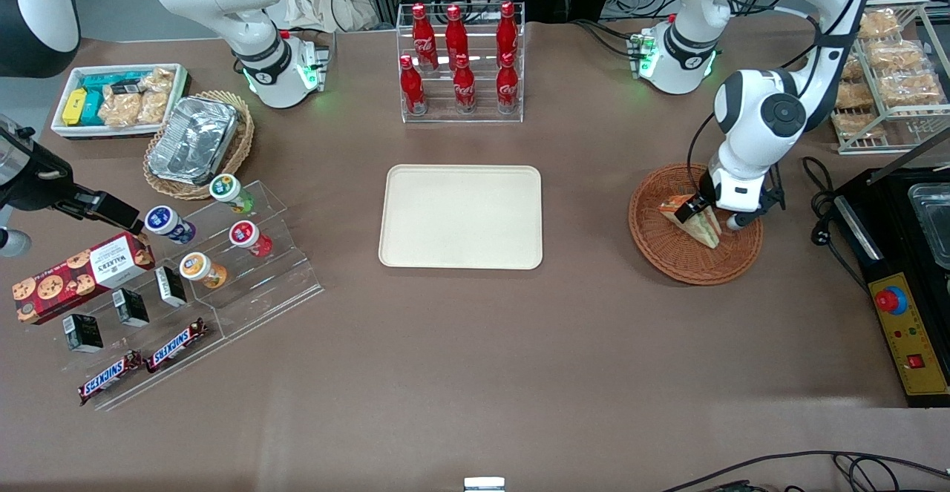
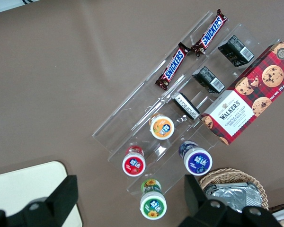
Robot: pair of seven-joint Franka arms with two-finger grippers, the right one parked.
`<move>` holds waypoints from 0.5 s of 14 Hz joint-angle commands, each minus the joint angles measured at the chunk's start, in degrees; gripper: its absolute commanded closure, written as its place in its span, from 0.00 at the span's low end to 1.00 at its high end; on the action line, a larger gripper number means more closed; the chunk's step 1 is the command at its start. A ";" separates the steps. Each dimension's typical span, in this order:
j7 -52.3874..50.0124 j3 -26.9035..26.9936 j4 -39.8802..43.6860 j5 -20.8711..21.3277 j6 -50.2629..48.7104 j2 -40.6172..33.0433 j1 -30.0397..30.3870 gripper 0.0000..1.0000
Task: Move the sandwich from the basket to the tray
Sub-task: 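Lower the open left gripper onto the wrapped sandwich and close it, then lift the sandwich out of the basket with the left gripper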
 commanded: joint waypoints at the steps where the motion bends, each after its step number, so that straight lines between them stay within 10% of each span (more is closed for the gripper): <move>1: -2.48 -0.14 -0.84 0.38 1.21 -0.84 -0.62 0.22; 4: -3.37 -0.14 -0.23 0.38 -2.55 -3.65 -0.62 0.74; 7: -3.28 -0.40 2.83 0.56 -13.33 -9.09 -0.71 0.78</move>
